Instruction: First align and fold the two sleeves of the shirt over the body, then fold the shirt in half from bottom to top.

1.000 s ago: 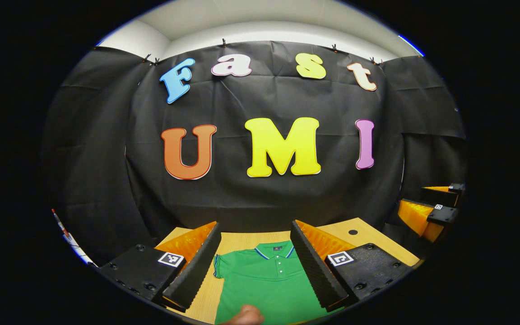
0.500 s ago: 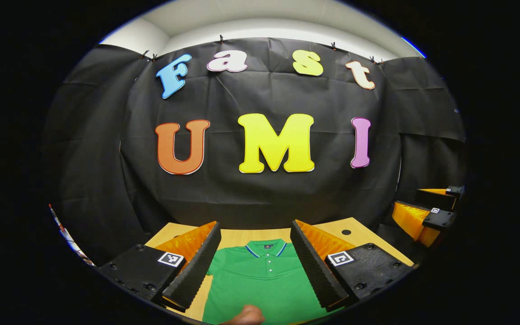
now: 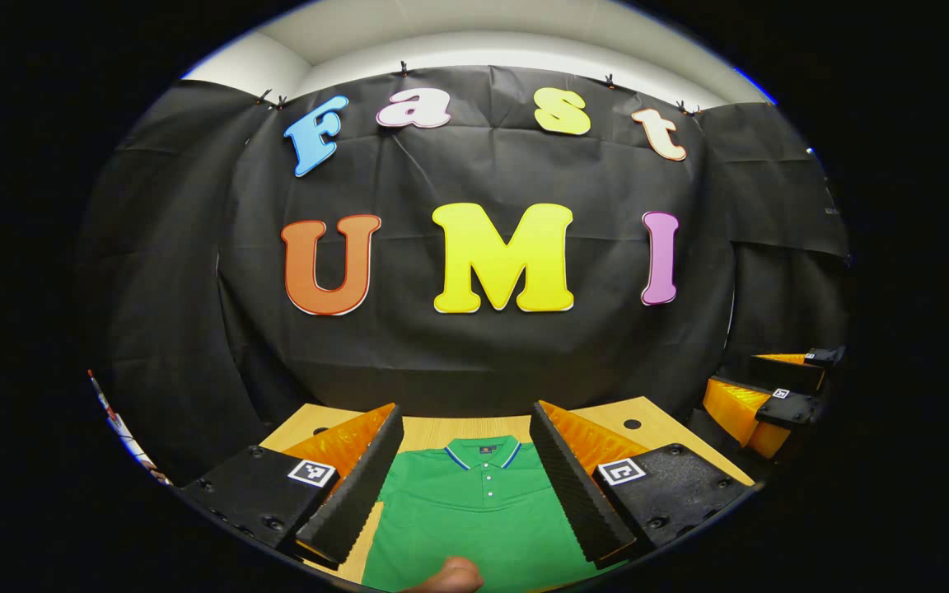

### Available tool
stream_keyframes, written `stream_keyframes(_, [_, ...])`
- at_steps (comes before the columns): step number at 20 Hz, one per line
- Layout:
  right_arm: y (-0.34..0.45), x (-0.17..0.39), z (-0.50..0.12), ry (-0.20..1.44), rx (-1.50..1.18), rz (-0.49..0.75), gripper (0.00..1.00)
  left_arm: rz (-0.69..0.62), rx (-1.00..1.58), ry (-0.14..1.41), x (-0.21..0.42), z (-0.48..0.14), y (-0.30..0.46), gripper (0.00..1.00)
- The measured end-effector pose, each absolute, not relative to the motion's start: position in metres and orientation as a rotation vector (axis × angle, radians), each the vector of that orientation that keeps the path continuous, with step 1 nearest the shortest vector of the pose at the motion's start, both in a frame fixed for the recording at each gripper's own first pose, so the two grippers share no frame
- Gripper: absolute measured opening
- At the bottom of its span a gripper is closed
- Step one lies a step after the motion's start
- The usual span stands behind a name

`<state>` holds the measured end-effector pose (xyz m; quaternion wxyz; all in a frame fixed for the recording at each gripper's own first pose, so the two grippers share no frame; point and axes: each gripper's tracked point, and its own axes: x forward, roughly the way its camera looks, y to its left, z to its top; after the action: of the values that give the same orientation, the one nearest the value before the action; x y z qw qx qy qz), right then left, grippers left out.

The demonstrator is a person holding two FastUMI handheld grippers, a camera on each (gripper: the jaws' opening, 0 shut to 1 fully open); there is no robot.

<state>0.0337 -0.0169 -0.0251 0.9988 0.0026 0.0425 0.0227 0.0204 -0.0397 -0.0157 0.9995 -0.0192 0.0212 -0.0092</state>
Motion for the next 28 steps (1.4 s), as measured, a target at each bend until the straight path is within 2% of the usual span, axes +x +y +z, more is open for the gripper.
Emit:
stream_keyframes(8, [-0.015,0.089,-0.096,0.247,0.025,0.039,0.94,-0.001,-0.027,0.080,0.038,-0.038,-0.033,1.00])
stream_keyframes(21, [-0.028,0.240,-0.244,0.562,-0.024,-0.001,0.96,0.025,0.007,0.140,0.063,-0.065,-0.028,1.00])
stream_keyframes(28, [-0.040,0.292,-0.318,0.700,-0.041,-0.010,0.94,0.077,0.030,0.171,0.061,-0.076,-0.012,1.00])
